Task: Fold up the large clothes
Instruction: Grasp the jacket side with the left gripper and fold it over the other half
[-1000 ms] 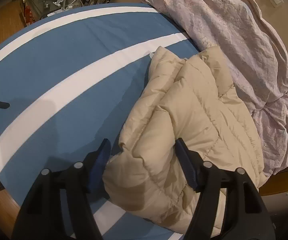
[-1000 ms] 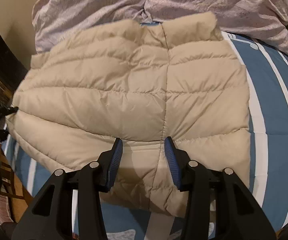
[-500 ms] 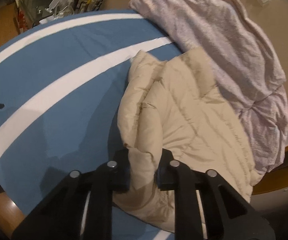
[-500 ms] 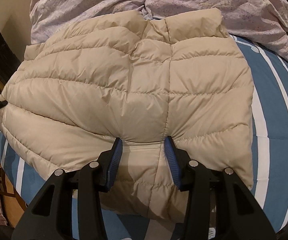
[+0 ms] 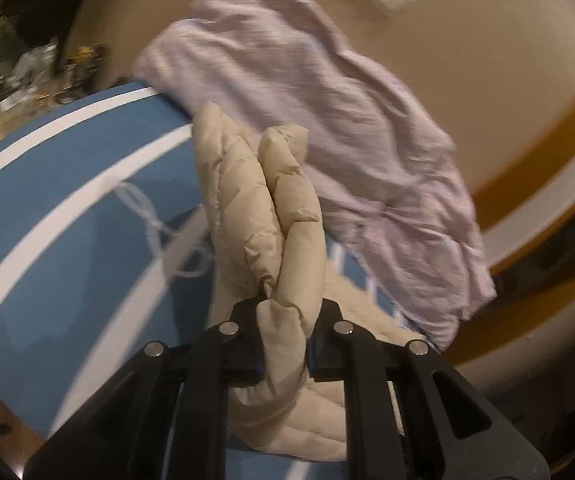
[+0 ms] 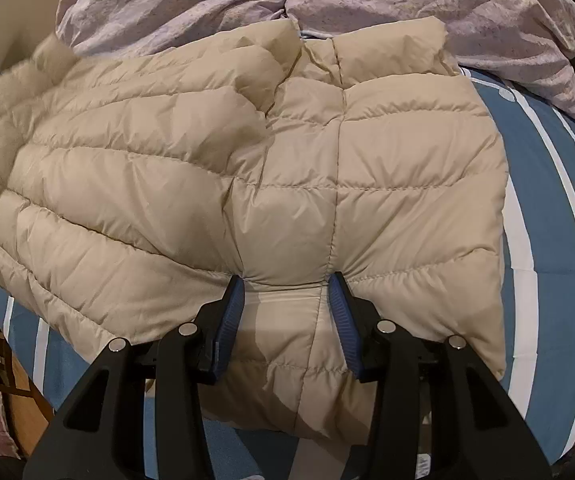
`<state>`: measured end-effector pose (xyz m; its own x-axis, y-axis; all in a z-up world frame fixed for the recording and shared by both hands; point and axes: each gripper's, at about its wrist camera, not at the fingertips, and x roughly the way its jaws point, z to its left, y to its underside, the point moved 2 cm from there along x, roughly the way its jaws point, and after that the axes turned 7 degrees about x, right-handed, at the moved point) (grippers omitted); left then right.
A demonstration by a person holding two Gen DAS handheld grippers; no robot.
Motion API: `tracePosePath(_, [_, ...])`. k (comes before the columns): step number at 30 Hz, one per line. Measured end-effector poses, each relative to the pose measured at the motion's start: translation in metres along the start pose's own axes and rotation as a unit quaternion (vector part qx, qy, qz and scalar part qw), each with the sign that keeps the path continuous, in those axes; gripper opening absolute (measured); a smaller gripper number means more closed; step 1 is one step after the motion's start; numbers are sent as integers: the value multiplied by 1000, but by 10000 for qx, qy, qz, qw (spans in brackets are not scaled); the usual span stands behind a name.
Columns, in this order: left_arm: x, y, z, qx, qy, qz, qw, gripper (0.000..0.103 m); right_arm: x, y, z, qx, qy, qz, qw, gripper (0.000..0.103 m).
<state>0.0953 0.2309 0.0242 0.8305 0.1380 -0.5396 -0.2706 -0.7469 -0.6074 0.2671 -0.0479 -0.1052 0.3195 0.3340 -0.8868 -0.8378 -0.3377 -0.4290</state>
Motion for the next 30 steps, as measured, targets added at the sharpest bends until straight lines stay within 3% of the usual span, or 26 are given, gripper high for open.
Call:
tracePosePath(8, [12, 10, -94, 647, 833, 179, 9943, 14, 2, -3, -1, 68, -42, 19, 10000, 46])
tracePosePath(14, [33, 27, -145, 1063, 1117, 426, 9871, 14, 4, -4, -1, 121, -92, 26, 9999, 46])
tracePosePath(30, [80, 74, -204, 1470, 1521, 1176, 9703, 14, 5, -1, -5, 198, -164, -30, 9997, 46])
